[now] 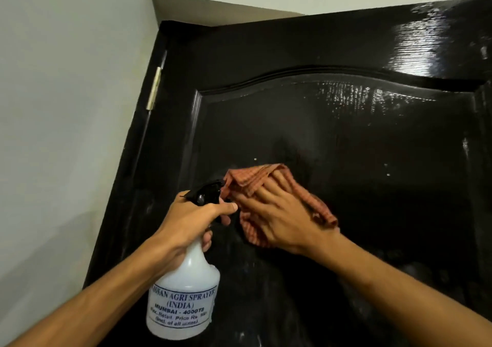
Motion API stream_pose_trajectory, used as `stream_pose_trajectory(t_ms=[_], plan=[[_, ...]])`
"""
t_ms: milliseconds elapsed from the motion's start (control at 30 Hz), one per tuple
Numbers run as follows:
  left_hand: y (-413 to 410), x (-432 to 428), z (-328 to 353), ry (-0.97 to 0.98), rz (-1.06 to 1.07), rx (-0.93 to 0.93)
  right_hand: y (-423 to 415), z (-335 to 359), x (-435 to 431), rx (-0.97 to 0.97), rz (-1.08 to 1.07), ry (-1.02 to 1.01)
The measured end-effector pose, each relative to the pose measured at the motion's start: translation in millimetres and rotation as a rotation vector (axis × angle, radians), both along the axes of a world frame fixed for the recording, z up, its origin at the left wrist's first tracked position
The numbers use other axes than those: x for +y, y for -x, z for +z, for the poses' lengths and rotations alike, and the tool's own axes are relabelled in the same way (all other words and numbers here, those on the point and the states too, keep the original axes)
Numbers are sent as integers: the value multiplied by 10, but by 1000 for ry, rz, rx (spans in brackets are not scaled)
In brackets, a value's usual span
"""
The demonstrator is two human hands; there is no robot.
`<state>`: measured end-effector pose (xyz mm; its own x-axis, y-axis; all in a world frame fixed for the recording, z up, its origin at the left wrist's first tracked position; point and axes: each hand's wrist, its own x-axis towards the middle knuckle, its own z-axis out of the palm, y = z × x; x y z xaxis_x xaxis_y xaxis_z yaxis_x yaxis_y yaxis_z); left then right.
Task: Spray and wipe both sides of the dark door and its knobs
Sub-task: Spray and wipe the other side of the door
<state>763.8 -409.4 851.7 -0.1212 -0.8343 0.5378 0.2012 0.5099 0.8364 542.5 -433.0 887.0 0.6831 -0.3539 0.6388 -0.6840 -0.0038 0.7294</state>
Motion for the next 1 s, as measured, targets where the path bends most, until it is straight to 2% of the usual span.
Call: stream_pose_trajectory(t_ms=[100, 133, 300, 367, 467, 633, 700, 767, 800, 833, 933, 1000], plan=[[-151, -53, -8, 9, 16, 3, -128, 454, 37, -257, -89, 175], [-231, -99, -29, 8, 25, 6, -249, 427, -25, -277, -106, 208], [-511, -244, -125, -19, 75, 36, -685, -293, -466, 63, 39, -85], [-595, -279, -160, -22, 92, 15, -690, -36, -469, 34, 22, -6], [-749, -384, -194, -38, 126, 18, -781, 291, -432, -212, -37, 161], [-945, -600, -362, -85, 215, 20, -1081, -298, -761, 99, 77, -93], [-999, -672, -436, -80, 270, 12, -1135, -24, -738, 17, 37, -19], [-1056, -743, -496, -70, 334, -8, -1238, 291, -689, -214, -20, 79], [-1116, -786, -554, -78, 368, -2, -1340, 311, -734, -259, -15, 106], [-1135, -820, -594, -89, 386, 14, -1403, 250, -814, -222, 2, 91], [-1195, -863, -767, -100, 439, 25, -1635, -185, -1131, 97, 35, -107], [-1192, -852, -860, -81, 479, 9, -1711, -135, -1216, 164, 61, -120]])
